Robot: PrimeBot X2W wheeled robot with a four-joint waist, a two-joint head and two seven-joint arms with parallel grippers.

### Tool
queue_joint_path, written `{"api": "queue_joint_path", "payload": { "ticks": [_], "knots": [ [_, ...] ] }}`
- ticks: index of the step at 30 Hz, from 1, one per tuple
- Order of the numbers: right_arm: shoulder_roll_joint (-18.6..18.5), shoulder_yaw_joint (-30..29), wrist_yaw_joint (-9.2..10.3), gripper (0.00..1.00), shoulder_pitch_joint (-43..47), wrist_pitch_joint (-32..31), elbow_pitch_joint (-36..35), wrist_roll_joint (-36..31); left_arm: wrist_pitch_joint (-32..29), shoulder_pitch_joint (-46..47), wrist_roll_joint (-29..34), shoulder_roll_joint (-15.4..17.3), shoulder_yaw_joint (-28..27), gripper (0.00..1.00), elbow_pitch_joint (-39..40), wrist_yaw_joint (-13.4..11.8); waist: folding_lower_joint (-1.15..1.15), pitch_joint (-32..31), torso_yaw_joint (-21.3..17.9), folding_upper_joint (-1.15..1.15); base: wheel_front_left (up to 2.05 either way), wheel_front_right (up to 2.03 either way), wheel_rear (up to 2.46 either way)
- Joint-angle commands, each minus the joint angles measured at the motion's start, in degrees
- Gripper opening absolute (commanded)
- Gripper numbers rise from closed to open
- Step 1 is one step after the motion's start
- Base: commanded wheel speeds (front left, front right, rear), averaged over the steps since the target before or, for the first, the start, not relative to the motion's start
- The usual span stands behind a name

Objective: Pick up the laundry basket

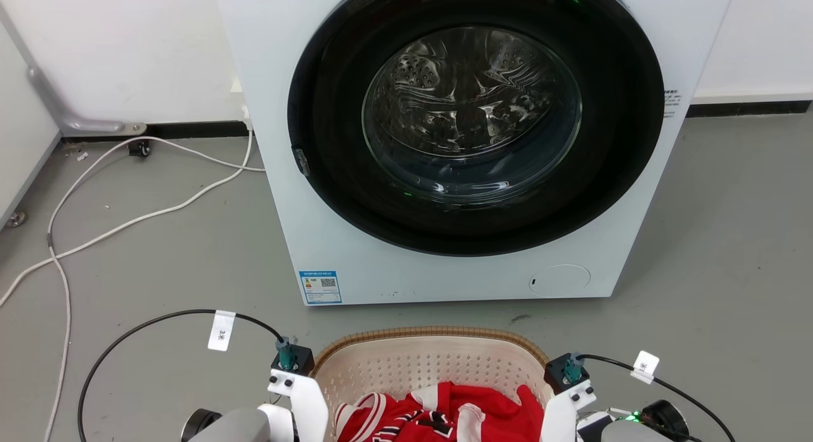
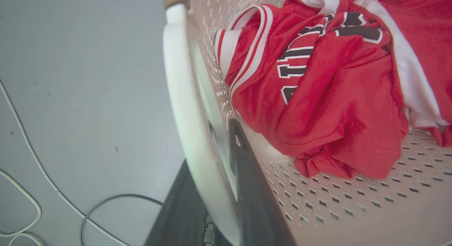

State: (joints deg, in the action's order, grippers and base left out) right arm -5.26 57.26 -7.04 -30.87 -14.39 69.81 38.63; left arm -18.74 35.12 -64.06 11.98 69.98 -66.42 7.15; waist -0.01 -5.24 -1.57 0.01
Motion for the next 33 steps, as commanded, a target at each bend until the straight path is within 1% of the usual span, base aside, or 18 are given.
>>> {"api": "queue_joint_path", "payload": {
  "ticks": [1,18,33],
  "knots": [
    [0.5,1.4,-0.82,0.00,-0.2,0.0,-0.1,0.1,1.0,0.8,0.0,-0.3,0.2,0.00,0.3,0.5,0.01,0.0,0.0,-0.01,0.00,0.00,0.00],
    [0.5,6.3,-0.82,0.00,-1.0,1.2,1.0,4.8,1.8,1.2,-1.3,-0.2,1.5,0.00,0.0,0.4,0.01,0.0,0.0,-0.01,0.00,0.00,0.00],
    [0.2,9.5,-0.82,0.00,-1.2,1.7,1.4,7.9,1.9,1.0,-2.0,-0.3,2.3,0.00,-0.1,0.4,0.01,0.1,0.0,-0.01,0.00,0.00,0.00]
  ]
}}
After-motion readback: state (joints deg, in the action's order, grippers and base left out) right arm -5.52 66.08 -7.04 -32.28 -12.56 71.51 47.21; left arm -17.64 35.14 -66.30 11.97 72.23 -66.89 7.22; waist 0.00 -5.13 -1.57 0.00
